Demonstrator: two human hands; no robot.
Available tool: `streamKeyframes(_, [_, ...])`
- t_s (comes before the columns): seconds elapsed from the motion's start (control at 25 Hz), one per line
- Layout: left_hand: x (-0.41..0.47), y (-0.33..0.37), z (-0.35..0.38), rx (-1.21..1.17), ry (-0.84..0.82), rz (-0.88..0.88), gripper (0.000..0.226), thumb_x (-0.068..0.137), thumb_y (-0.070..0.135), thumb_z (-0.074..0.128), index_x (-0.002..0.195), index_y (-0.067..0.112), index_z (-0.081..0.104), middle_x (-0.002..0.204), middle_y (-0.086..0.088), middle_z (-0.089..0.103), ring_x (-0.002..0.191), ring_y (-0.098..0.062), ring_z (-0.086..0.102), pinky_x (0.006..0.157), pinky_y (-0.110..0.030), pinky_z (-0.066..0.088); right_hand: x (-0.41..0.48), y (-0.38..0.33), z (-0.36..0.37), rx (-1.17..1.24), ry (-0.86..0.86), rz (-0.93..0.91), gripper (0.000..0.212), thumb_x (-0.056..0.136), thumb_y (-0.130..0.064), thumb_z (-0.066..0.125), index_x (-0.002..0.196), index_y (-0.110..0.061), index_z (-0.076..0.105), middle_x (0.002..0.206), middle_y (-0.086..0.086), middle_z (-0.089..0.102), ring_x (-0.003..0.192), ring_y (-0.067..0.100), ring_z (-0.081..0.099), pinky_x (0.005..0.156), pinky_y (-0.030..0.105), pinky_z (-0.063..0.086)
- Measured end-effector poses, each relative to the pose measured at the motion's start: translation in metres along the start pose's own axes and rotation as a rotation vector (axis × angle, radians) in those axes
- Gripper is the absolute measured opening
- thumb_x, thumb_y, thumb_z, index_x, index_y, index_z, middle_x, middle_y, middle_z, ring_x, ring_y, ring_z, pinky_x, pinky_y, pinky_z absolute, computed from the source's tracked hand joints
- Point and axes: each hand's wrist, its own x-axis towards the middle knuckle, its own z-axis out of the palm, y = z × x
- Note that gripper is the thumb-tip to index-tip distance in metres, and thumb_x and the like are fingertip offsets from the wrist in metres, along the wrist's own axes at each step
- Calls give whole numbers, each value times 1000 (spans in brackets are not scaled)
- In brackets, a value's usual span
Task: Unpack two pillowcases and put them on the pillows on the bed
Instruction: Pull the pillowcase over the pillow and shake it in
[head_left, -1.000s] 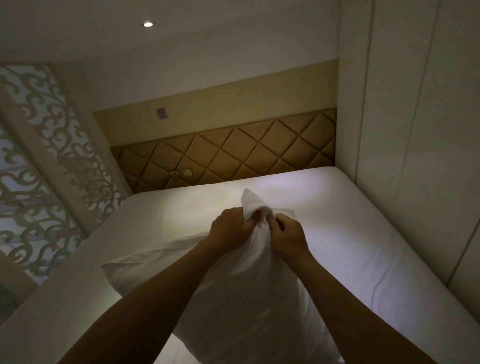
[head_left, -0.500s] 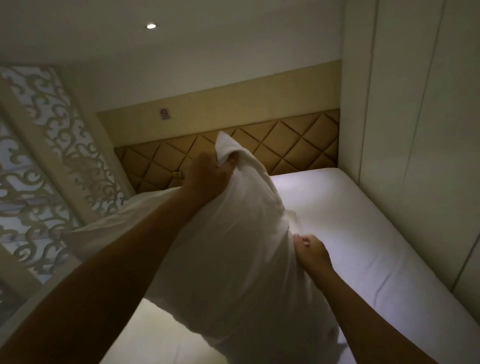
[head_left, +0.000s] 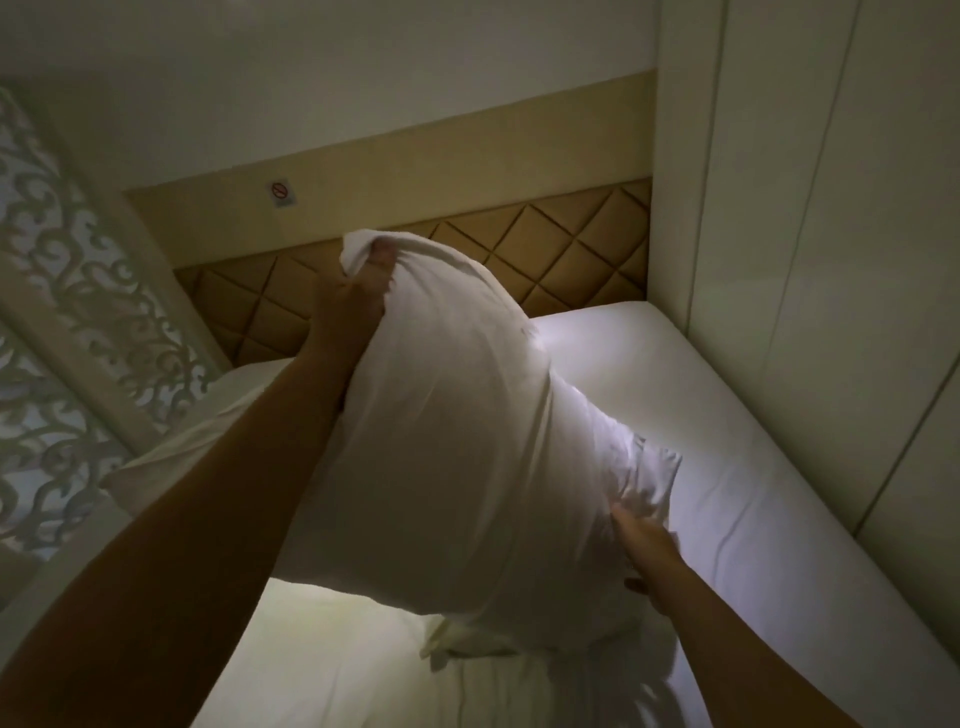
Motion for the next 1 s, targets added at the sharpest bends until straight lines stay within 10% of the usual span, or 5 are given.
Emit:
streamKeyframes(0.4, [15,-213,15,93,142,-443,70,95,59,47,133,0,50,123,-17,60,109,-32,58,93,-39,47,61,-25,74,-770,-226,-437,70,99,-52,41,156,-28,9,163,3,15,149,29,18,117,46,24])
streamKeyframes(0.64, [24,-338,-28,382,90,-406,65,94,62,43,102,0,63,94,-16,67,88,-34,64,73,-37,48,94,19,154,-1153,-400,-491,77,96,-61,36,154,-34,-8,164,5,-12,150,36,-5,119,52,10])
streamKeyframes(0.76, [15,-395,-39,498,-2,-517,63,99,54,38,113,-3,59,108,-23,65,102,-42,61,87,-44,47,97,44,175,-1300,-458,-516,79,98,-55,40,154,-33,-11,162,5,-20,149,35,-15,120,51,8])
streamKeyframes(0.88, [1,-419,-30,619,-82,-711,67,100,47,40,147,1,27,145,-27,38,129,-45,43,105,-50,37,102,60,187,-1350,-494,-570,79,99,-47,45,155,-31,-8,162,4,-20,149,31,-17,120,47,11])
streamKeyframes(1.0, [-33,-413,15,752,-381,-491,78,96,44,48,155,14,6,161,-19,7,146,-41,17,117,-50,22,102,66,193,-1364,-499,-673,74,101,-40,45,156,-29,-3,164,2,-15,150,26,-13,120,43,13])
